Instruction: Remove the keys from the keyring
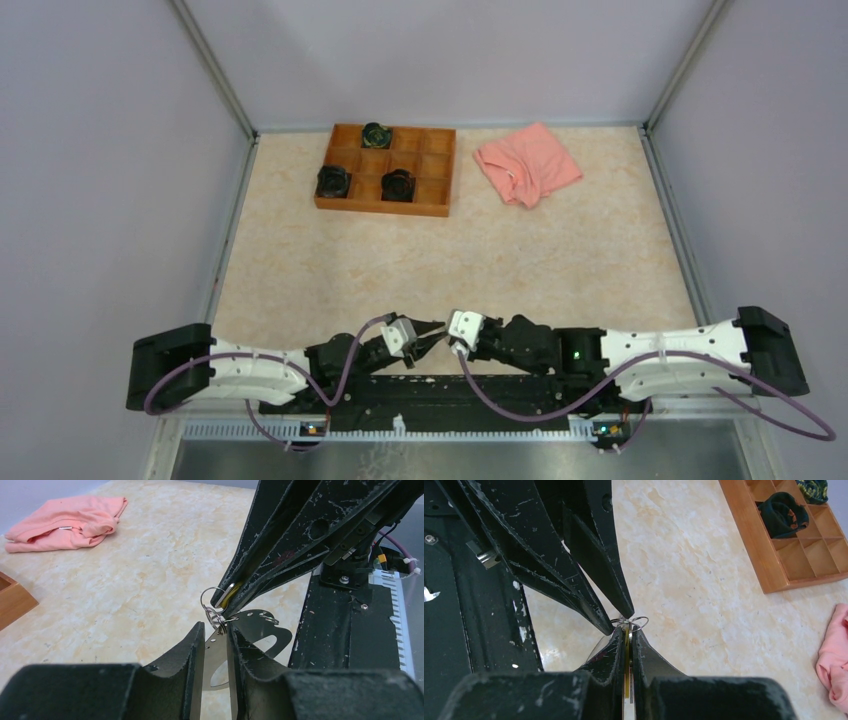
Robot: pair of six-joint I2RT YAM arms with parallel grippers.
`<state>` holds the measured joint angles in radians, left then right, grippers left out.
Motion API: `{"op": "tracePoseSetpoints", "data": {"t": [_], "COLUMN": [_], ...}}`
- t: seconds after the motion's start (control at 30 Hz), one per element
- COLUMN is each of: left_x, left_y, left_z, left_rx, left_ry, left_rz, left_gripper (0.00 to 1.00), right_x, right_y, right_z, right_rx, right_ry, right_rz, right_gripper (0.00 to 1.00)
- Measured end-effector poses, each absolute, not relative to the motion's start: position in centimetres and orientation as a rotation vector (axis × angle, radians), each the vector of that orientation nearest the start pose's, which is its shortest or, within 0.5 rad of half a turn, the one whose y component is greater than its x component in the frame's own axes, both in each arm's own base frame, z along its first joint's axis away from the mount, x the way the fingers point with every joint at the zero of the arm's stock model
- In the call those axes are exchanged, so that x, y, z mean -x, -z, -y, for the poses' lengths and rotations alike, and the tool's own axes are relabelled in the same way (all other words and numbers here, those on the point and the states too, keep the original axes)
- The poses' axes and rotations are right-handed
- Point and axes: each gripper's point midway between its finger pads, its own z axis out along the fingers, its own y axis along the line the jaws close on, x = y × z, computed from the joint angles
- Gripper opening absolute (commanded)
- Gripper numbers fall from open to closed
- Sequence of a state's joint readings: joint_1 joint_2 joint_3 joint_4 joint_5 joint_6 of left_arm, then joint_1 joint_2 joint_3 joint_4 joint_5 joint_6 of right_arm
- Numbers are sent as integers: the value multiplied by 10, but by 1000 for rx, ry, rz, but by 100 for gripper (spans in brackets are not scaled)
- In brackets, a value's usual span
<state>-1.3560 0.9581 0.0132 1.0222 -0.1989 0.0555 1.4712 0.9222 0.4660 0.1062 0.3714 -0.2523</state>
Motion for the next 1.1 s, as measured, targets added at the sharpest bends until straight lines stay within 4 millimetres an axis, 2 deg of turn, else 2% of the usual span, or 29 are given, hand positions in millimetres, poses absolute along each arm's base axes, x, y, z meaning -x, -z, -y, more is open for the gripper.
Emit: {"op": "tracePoseSetpoints", "data": {"t": [0.23,0.33,0.43,0.57,0.83,1.1], "left_x": [-101,-100,-99,-98,-98,-99], "left_y": [-142,-142,-140,-139,-137,-135], "left_z": [294,294,294,295,295,295], "left_rx": [-888,-894,-904,-907,-904,-903], "left_ry": [892,896,900,902,905,903], "left_rz": [-1293,-1292,-1294,-1298,-1306,-1316], "left_gripper": [26,19,7,0,0,0], "right_x": [-103,-101,-101,-100,-99,-108], "right_y": [-153,-153,-152,-152,-151,-146], "right_z": [-305,-305,-305,-304,-300,-287], "right_rx": [1302,1315,1324,1343,1374,1375], "right_ry": [-473,-473,-472,-466,-442,-349], "right_rz": [-1434,-1437,-1439,-1446,-1470,-1510], "right_gripper": [0,0,0,0,0,0]}}
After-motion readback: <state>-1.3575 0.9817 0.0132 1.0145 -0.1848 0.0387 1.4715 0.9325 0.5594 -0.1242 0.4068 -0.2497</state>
